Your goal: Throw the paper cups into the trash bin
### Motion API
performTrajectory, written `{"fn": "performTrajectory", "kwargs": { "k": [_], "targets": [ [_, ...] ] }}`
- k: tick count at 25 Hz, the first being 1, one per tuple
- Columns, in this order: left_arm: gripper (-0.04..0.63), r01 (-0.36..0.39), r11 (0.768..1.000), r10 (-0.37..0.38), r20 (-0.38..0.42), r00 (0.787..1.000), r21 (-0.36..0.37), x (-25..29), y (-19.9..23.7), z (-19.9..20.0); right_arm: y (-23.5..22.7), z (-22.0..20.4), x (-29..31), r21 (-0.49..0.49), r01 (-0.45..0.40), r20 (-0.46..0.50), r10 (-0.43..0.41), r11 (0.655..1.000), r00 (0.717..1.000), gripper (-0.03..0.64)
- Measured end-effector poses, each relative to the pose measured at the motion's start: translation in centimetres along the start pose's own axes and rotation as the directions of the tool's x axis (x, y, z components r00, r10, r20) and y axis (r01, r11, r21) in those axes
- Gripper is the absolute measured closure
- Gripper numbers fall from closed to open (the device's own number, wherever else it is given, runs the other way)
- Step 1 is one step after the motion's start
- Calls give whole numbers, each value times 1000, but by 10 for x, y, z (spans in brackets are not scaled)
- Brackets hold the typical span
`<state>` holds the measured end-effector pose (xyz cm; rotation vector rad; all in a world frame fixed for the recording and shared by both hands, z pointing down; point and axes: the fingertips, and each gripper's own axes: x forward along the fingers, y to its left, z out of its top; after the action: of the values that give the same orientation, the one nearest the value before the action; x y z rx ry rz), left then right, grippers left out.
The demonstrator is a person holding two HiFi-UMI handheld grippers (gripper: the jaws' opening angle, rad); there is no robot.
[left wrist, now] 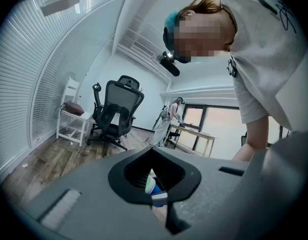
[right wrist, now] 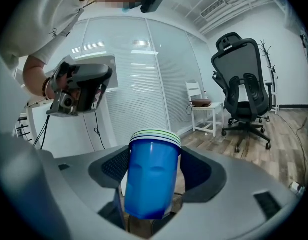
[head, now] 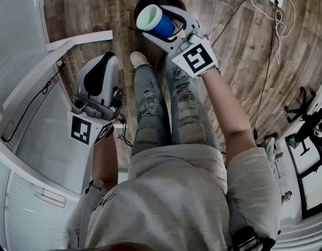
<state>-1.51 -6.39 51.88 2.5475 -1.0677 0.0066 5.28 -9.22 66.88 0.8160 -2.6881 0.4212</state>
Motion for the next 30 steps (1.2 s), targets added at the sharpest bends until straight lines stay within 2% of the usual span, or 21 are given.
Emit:
{"fn": "performTrajectory", "kwargs": {
  "k": [6, 14, 30],
  "targets": [
    [601, 5, 1000, -6, -6, 1000, -11, 5, -2, -5, -19, -27, 11, -10, 20, -49, -20, 1000, 999, 321],
    [601, 4, 1000, -5, -7, 1000, -16, 4, 4, -13, -19, -70, 30, -22, 9, -114, -11, 1000, 993, 322],
    [601, 16, 999, -17, -35, 999, -39, 3, 13, -33, -23, -154, 65, 23, 15, -307, -7, 1000, 952, 322]
  ]
}}
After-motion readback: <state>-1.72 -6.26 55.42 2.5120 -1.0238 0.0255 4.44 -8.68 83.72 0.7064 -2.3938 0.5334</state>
